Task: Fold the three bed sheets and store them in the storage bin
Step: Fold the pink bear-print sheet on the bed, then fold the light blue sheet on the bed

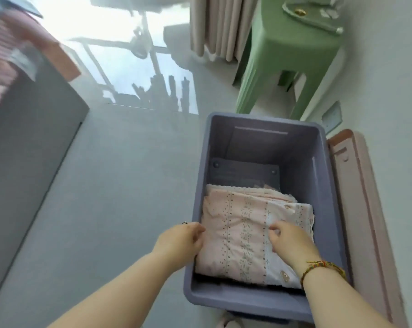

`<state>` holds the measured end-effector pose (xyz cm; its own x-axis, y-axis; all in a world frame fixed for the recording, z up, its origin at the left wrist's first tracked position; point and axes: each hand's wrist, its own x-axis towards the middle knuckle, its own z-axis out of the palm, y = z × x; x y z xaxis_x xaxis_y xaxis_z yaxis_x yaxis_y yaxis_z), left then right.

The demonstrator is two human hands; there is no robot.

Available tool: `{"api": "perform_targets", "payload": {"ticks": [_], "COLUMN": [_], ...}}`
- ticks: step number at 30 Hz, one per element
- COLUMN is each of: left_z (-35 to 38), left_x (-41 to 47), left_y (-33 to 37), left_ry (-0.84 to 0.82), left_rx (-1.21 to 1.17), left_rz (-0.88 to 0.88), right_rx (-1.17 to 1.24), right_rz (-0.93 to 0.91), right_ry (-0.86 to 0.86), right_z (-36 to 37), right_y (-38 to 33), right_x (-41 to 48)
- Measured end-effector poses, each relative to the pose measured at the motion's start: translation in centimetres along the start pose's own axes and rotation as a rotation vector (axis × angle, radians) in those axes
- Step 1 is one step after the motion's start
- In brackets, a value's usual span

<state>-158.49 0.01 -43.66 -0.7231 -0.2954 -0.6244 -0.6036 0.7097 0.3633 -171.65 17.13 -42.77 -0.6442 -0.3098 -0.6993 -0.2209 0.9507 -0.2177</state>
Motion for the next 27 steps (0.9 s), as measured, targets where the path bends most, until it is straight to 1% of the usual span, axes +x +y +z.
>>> {"api": "perform_targets", "payload": {"ticks": [3,6,9,12,13,15,18,23,26,27], "left_z": [-7.2,-14.5,-18.8,-20.1,-20.0,-18.4,-14.6,-9.4,-6.6,-5.7], "left_x": [-6.2,-14.0,-21.9,-30.9,-32.4,-38.7,-46.5,-54.0,-56.3,-56.6], "left_y": [-3.9,-10.4,-15.9,-21.4,-22.5,-27.2,-33.4,-41.2,-44.7,-45.5], "left_ry": [0.241,0.496,0.710,0.881,0.902,0.977,1.008,0.990,0.984,0.973], "left_rx": [-0.199,-0.359,-0.528,-0.690,-0.706,-0.782,-0.867,-0.918,-0.964,-0.980], "left_rz": [-0.132,-0.322,-0.458,-0.554,-0.573,-0.712,-0.917,-1.171,-1.232,-1.240], "right_rx": [0.038,0.036,0.069,0.099,0.093,0.020,-0.097,-0.290,-0.425,-0.436], "right_rz": [-0.174,-0.348,-0.488,-0.701,-0.741,-0.892,-0.984,-1.080,-1.133,-1.158], "right_ry": [0.014,0.081,0.126,0.088,0.078,0.016,-0.065,-0.105,-0.158,-0.169], "right_z": [-2.1,-4.5,-5.2,-2.7,-1.8,2.3,9.0,17.5,23.2,24.8], "right_y": [-8.3,-18.3,-27.5,-37.3,-39.1,-45.1,-51.0,-55.9,-58.1,-58.6], "right_x": [-4.9,-10.2,-16.4,-23.0,-24.5,-28.9,-33.4,-37.5,-38.9,-39.2]}}
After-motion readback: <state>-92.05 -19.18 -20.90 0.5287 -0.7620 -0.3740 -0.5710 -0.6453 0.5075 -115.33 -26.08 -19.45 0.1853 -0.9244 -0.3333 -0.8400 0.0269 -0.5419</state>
